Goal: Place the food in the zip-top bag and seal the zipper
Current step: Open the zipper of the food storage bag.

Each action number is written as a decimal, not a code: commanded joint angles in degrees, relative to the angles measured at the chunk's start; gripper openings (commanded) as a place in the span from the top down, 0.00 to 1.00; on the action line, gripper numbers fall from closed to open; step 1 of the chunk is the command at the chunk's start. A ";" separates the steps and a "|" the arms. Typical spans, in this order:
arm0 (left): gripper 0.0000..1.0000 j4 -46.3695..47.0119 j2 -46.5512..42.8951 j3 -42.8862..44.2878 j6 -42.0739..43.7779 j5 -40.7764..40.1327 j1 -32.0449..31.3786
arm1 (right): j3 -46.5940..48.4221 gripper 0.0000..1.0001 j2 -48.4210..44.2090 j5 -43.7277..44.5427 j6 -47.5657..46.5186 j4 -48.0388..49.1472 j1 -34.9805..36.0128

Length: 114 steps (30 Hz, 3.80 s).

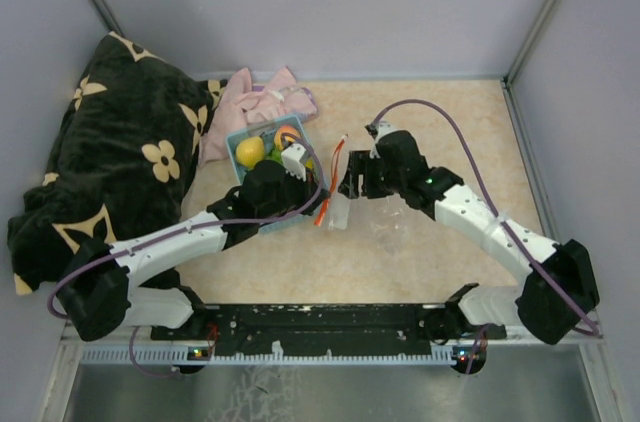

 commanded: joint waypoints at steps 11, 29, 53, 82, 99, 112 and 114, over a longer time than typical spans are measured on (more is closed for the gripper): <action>1.00 -0.70 0.29 2.38 3.37 -4.66 -2.62 | 11.61 0.34 12.54 0.70 5.59 5.77 1.47; 1.00 -0.30 0.54 1.82 2.95 -5.38 -3.73 | 8.21 1.00 11.68 -0.51 5.33 7.76 1.61; 0.42 -2.36 -4.49 3.26 -4.43 1.38 5.31 | 3.64 1.00 2.29 -10.39 -15.54 9.05 3.66; 0.52 -5.10 -0.47 2.74 -5.21 0.95 6.81 | -0.88 1.00 -0.82 -10.25 -16.95 12.12 6.14; 0.54 -6.21 4.70 5.11 -6.56 6.47 8.04 | -1.23 1.00 -0.51 -5.55 -20.07 10.05 8.49; 1.00 -2.15 1.22 3.12 -8.14 12.34 7.89 | -0.45 0.98 0.32 2.93 -18.43 5.99 8.50; 1.00 -2.18 0.87 3.25 -8.23 12.26 7.79 | -0.52 0.93 0.50 4.14 -16.84 5.58 8.54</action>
